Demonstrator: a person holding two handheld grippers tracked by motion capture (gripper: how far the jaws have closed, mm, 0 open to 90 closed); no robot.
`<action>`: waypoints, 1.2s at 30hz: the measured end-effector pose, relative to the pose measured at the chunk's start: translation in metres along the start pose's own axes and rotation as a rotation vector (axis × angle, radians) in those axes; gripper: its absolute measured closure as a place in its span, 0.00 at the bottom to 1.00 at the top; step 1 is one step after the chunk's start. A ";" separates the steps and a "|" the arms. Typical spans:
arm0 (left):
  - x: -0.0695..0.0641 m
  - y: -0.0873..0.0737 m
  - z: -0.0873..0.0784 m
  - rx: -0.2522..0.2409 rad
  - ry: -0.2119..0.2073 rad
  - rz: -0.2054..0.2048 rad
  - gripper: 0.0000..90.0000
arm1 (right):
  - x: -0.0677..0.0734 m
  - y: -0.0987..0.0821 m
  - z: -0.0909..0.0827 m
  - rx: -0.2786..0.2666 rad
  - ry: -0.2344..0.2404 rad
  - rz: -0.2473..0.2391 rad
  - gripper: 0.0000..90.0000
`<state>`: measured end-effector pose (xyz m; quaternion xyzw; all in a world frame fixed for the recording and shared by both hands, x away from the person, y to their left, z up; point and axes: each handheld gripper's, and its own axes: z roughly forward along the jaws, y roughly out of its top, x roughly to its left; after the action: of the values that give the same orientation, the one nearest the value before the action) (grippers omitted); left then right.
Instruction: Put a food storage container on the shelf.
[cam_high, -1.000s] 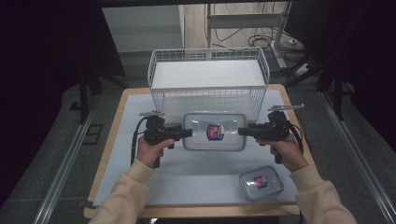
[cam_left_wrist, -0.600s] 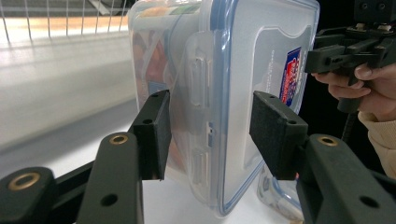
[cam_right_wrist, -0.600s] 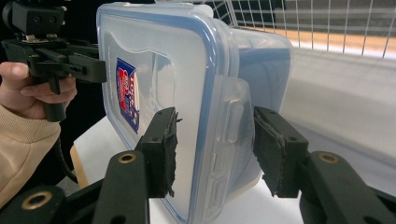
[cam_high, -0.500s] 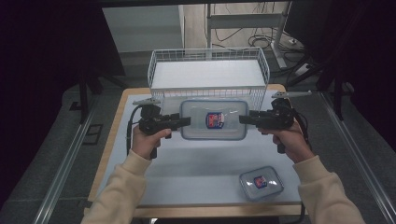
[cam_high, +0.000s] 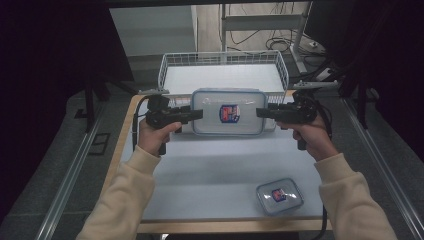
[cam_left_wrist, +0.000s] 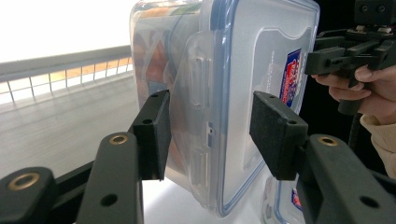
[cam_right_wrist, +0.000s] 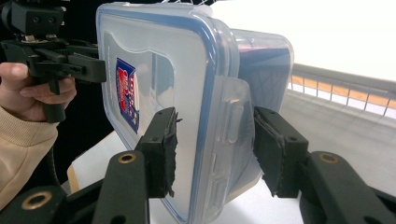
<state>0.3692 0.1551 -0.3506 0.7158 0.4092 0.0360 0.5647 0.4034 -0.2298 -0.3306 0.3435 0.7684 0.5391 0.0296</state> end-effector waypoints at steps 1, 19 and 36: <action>0.001 0.002 0.000 0.000 -0.002 0.001 0.56 | 0.000 0.002 0.000 0.001 -0.001 -0.002 0.57; 0.009 0.036 -0.001 -0.017 -0.003 0.018 0.55 | -0.006 0.041 0.003 -0.003 -0.005 -0.022 0.57; 0.030 0.072 0.004 -0.020 -0.011 0.020 0.55 | -0.018 0.082 0.012 0.021 -0.023 -0.027 0.57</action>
<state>0.4306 0.1689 -0.3036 0.7144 0.3985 0.0421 0.5736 0.4623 -0.2151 -0.2721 0.3395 0.7781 0.5268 0.0420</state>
